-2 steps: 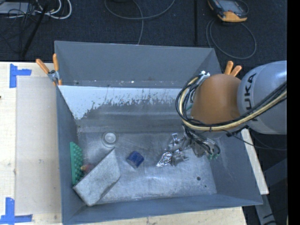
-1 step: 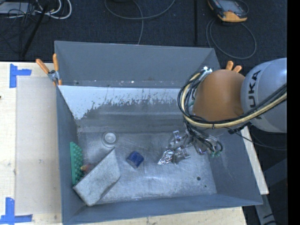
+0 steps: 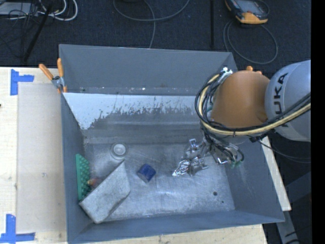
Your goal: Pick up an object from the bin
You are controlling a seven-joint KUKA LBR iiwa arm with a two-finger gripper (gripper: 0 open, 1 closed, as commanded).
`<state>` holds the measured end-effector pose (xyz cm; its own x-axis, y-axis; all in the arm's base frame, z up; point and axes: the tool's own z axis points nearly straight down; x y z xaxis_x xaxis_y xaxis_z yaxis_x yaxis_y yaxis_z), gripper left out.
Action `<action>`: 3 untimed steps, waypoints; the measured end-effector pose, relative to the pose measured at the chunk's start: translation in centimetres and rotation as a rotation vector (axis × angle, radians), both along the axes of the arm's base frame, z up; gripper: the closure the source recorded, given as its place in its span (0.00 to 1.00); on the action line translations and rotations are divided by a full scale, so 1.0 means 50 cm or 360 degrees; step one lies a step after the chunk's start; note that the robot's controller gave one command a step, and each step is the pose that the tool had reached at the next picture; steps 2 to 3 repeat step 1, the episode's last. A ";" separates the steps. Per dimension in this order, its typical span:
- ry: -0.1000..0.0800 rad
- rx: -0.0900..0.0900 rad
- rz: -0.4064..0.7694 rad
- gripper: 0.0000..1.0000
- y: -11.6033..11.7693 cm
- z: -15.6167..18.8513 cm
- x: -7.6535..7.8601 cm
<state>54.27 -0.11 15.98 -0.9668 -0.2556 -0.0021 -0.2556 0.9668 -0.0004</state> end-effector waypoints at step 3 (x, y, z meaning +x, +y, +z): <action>-0.0001 0.0000 0.0000 1.00 0.002 0.069 0.001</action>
Offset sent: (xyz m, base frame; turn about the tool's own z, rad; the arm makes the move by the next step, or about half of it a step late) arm 0.0002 0.0000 0.0335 0.0000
